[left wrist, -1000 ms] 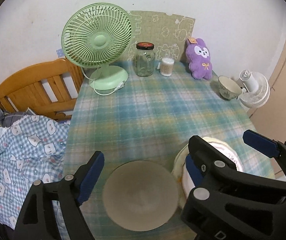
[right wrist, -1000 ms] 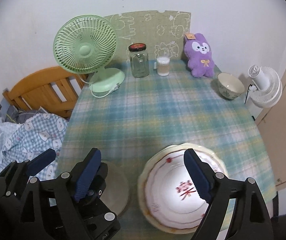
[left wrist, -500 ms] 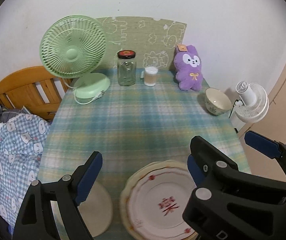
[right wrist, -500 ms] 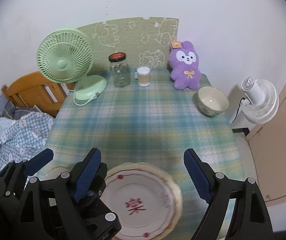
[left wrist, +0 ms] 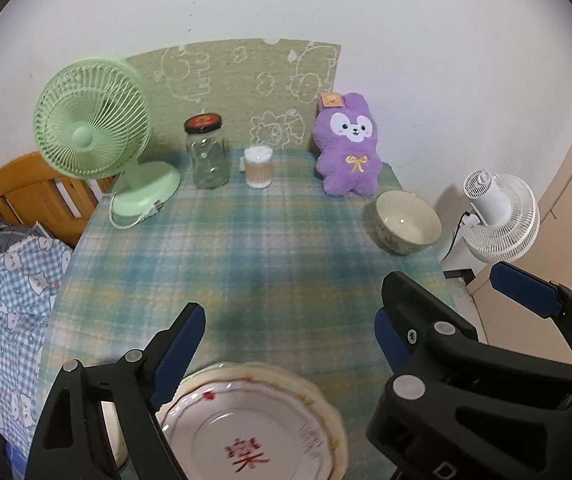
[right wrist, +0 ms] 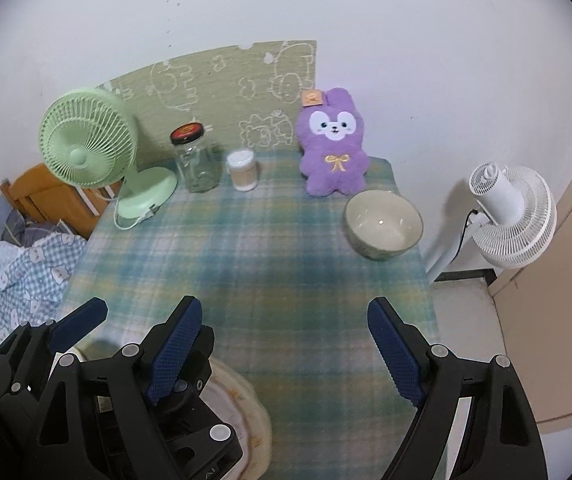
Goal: Organize plates and bowls
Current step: 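Move both tools to the grey-green bowl beside the purple plush toy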
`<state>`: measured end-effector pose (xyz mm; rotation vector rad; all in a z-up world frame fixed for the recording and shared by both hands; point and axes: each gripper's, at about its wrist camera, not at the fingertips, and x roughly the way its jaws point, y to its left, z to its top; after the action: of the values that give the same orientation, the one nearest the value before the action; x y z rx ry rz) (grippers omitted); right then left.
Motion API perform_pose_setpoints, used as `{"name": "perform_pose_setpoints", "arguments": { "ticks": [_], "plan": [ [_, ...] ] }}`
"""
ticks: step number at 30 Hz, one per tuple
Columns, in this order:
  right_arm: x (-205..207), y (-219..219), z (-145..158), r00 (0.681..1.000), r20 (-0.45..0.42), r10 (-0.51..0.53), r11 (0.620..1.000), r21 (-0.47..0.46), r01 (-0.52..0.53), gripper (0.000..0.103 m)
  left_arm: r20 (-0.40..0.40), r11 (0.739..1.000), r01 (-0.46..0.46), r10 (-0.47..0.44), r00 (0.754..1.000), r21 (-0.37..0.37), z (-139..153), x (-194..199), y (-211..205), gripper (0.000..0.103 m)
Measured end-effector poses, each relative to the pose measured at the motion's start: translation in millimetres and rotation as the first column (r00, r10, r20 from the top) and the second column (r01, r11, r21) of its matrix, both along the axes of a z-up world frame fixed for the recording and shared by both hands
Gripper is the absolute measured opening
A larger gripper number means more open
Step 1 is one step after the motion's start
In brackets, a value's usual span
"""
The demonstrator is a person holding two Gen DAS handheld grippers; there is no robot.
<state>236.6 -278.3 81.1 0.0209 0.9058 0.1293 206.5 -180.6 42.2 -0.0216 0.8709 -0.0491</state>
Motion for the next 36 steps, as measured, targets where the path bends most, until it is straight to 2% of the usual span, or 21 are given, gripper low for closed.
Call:
{"name": "perform_pose_setpoints", "arguments": {
  "ticks": [10, 23, 26, 30, 36],
  "plan": [
    [38.7, -52.0, -2.2, 0.999, 0.022, 0.025, 0.998, 0.050, -0.027, 0.087, 0.035, 0.999, 0.003, -0.004, 0.999, 0.040, 1.9, 33.5, -52.7, 0.085],
    [98.5, -110.7, -14.0, 0.998, 0.055, -0.016, 0.999, 0.039, 0.013, 0.087, 0.055, 0.998, 0.020, -0.023, 0.998, 0.056, -8.1, 91.8, -109.7, 0.081],
    [114.5, -121.4, -20.6, 0.998, 0.052, -0.018, 0.999, 0.051, 0.015, 0.087, 0.047, 0.998, 0.031, -0.034, 0.998, 0.058, -13.6, 107.8, -117.8, 0.077],
    [137.1, -134.6, -32.5, 0.998, 0.052, -0.041, 0.997, 0.060, 0.038, 0.086, 0.025, 0.998, 0.036, -0.037, 0.999, 0.042, -23.5, 130.7, -128.1, 0.077],
    [171.7, -145.9, -61.6, 0.998, 0.031, -0.053, 0.998, 0.048, 0.051, 0.074, 0.001, 0.999, 0.012, -0.012, 1.000, 0.044, -49.5, 163.2, -138.8, 0.074]
  ]
}}
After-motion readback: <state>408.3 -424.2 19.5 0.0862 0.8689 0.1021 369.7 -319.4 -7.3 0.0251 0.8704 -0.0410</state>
